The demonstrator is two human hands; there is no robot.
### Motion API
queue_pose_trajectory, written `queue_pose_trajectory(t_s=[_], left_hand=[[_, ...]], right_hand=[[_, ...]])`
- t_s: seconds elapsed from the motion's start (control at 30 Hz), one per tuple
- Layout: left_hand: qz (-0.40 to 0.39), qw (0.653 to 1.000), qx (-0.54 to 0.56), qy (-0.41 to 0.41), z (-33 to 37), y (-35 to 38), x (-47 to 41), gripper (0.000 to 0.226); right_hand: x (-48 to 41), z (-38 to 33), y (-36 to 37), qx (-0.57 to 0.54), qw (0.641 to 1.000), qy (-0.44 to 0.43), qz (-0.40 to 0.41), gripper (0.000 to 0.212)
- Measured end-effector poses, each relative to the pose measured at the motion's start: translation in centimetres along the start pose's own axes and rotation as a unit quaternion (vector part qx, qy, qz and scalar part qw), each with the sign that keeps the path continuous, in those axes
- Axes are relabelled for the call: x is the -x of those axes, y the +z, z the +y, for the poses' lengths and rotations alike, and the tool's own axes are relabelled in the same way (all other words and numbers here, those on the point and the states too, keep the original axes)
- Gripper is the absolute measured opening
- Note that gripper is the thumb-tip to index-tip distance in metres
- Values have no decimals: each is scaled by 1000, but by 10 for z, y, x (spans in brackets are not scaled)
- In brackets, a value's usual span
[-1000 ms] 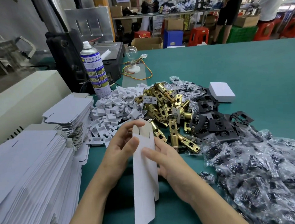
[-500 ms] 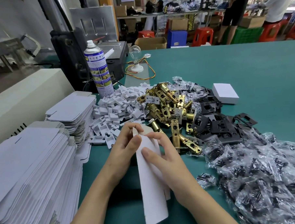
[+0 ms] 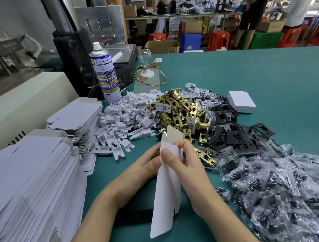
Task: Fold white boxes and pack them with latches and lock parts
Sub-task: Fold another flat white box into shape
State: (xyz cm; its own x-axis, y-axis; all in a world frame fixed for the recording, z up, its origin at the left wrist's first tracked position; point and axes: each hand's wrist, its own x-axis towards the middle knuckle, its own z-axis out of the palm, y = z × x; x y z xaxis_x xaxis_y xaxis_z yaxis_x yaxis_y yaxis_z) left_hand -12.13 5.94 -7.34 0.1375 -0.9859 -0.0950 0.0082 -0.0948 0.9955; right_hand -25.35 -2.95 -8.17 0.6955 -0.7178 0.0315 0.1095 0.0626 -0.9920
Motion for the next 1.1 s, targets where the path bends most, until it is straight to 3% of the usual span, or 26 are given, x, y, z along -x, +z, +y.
queue_pose_trajectory(t_s=[0.1,0.37,0.47,0.63,0.73,0.83,0.9,0.97,1.1], left_hand=[[-52,997,48,-17,-4,0,8,103],[-70,995,72,-24,-4,-5,7,120],[-68,994,83,-20,-6,-6,5,118],[-24,996,89,-16,-6,-10,5,82],[23,994,102,-17,-6,-10,4,57],[67,989,133,-20,-4,-8,3,37],[97,984,148,-4,-2,-7,2,31],[133,979,156,18,0,-7,1,28],[178,973,142,39,1,-5,0,31]], right_hand=[[-1,-1,0,0,1000,-6,4,46],[1,-5,-2,-3,998,-43,-39,51],[-1,-8,-5,-13,998,-53,-37,41],[-3,-10,-13,-7,995,-100,-19,31],[-5,-10,-14,-51,995,-83,-13,27],[-6,-9,-15,-91,994,-63,1,59],[-7,-8,-14,-80,996,-43,12,67],[-7,-6,-14,-45,999,-18,25,61],[-6,-3,-11,-15,1000,-15,-1,18]])
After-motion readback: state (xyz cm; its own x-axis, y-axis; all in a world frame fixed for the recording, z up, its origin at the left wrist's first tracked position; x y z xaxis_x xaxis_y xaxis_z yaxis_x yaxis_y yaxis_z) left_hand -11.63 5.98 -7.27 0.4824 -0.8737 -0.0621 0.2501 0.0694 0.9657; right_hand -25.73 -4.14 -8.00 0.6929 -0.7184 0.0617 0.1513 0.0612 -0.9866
